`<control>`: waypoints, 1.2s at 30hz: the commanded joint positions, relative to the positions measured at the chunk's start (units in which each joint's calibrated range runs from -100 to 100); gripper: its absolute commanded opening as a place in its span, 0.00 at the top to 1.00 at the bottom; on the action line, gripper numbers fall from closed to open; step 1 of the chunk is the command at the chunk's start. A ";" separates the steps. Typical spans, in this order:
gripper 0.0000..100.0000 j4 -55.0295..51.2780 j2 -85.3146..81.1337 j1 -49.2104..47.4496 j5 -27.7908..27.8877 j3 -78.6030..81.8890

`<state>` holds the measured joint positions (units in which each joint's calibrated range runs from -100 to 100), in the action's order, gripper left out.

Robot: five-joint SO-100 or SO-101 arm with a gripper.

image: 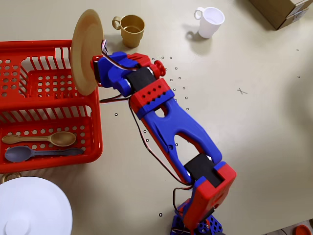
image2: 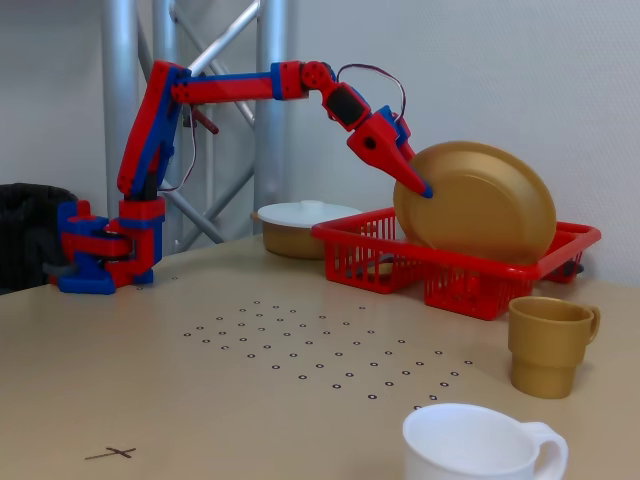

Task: Grasp the plate, place it on the cross drawn on the table.

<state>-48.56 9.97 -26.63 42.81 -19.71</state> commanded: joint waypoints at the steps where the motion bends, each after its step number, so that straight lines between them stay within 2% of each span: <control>1: 0.96 1.35 -4.39 -1.01 1.42 -1.23; 4: 1.00 1.35 -4.90 -1.08 2.20 -0.60; 16: 1.00 1.35 -6.42 -0.51 1.37 -1.05; 21: 1.00 1.43 -6.16 0.50 -2.54 -4.31; 36: 1.00 0.63 -13.77 3.44 -5.47 -6.94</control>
<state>-48.16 4.41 -24.35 37.68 -20.61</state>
